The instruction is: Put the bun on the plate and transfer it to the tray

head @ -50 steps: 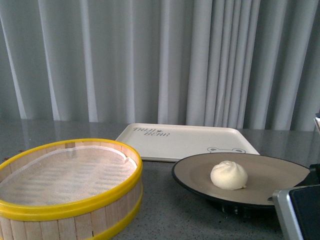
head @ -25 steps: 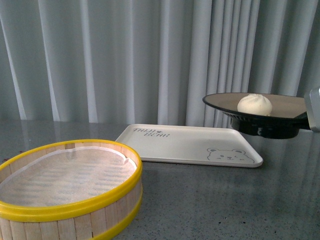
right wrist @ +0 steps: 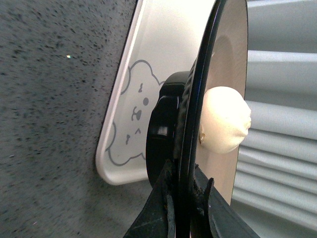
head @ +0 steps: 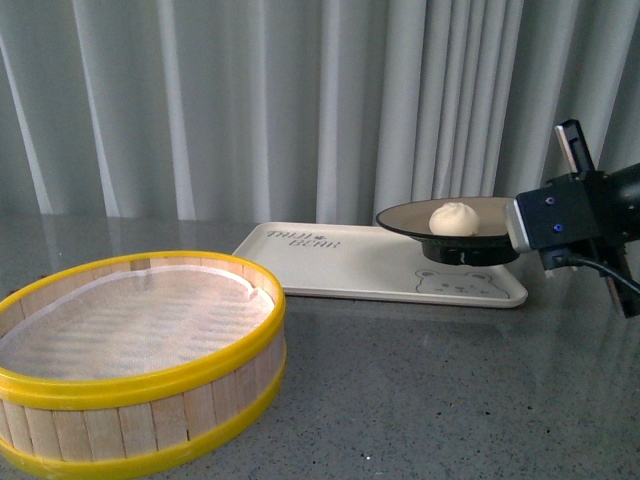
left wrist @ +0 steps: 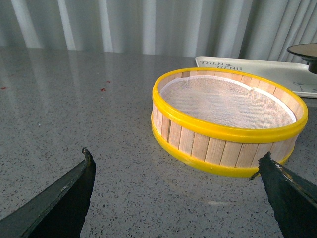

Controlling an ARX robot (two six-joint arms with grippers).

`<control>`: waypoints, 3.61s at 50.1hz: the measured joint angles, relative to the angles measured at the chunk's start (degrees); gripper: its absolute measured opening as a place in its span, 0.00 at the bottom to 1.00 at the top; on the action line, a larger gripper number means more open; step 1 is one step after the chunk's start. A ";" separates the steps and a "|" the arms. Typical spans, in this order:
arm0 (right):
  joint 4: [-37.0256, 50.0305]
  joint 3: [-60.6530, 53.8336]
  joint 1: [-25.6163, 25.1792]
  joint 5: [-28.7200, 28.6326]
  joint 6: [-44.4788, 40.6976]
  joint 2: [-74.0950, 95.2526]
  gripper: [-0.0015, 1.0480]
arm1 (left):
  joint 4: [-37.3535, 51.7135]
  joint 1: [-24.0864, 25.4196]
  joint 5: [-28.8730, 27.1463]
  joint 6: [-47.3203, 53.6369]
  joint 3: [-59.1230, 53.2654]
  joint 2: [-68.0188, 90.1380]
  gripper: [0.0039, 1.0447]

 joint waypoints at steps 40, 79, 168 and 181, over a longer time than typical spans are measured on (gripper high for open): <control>2.08 14.82 4.44 2.05 4.92 15.98 0.03 | 0.00 0.00 0.00 0.00 0.00 0.00 0.94; 16.98 -19.65 7.89 19.21 61.61 -29.18 0.92 | 0.00 0.00 -0.04 0.00 0.00 0.00 0.94; 22.77 -80.67 1.33 30.12 102.77 -88.56 0.02 | 0.00 0.00 0.00 0.00 0.00 0.00 0.94; 15.89 -80.67 1.33 30.12 102.77 -95.47 0.02 | 0.00 0.00 0.00 0.00 0.00 0.00 0.94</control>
